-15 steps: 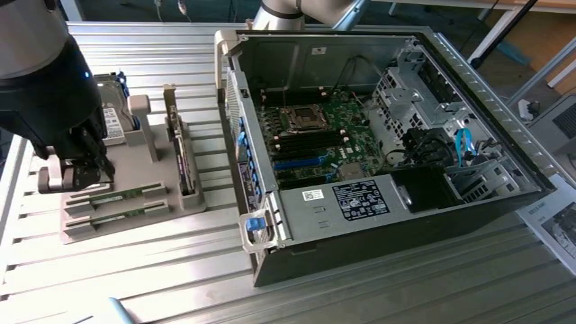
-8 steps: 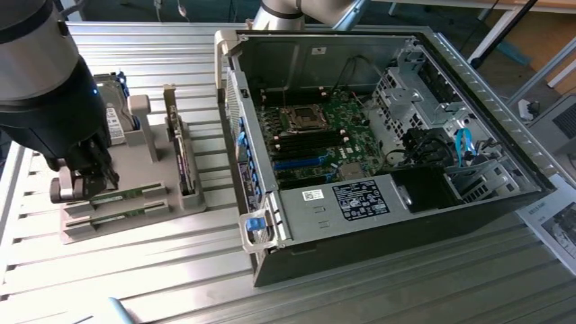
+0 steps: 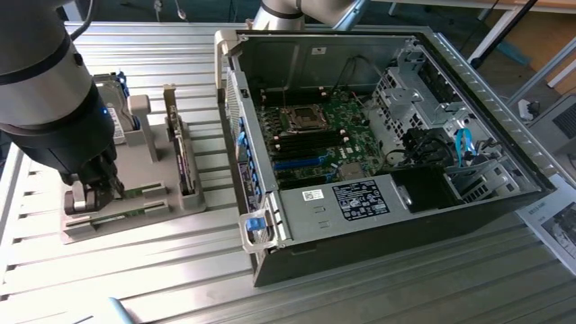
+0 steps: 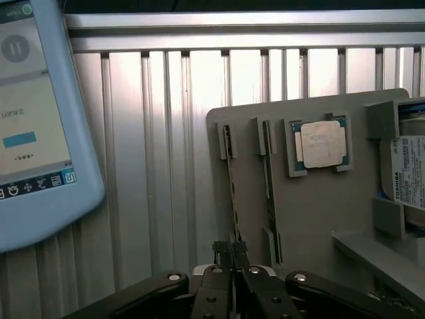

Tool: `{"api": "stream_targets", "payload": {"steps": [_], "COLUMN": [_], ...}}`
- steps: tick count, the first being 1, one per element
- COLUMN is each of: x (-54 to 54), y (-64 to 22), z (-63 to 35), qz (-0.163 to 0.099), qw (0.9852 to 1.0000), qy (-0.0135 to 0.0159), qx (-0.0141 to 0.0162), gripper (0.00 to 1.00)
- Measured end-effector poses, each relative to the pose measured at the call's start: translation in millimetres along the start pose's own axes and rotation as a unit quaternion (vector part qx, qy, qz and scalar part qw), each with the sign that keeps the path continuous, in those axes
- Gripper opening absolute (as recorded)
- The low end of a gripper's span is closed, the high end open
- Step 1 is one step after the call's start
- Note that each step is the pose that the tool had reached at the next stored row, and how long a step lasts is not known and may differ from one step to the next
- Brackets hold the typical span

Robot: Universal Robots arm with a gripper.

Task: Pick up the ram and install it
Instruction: 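Pick up the ram and move it above insertion slot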

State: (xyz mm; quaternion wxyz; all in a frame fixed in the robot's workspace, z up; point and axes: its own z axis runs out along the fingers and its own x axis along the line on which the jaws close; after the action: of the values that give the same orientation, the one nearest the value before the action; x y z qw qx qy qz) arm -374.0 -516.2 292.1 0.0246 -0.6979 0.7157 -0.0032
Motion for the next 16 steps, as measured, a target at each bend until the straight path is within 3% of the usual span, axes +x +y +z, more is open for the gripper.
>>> {"api": "stream_targets", "payload": {"steps": [16], "x": [1.1], "y": [1.4], "z": [36.9], "qz": [-0.016], "qw": [0.9999], "qy": [-0.0006], "qx": [-0.0008], "gripper": [0.15]}}
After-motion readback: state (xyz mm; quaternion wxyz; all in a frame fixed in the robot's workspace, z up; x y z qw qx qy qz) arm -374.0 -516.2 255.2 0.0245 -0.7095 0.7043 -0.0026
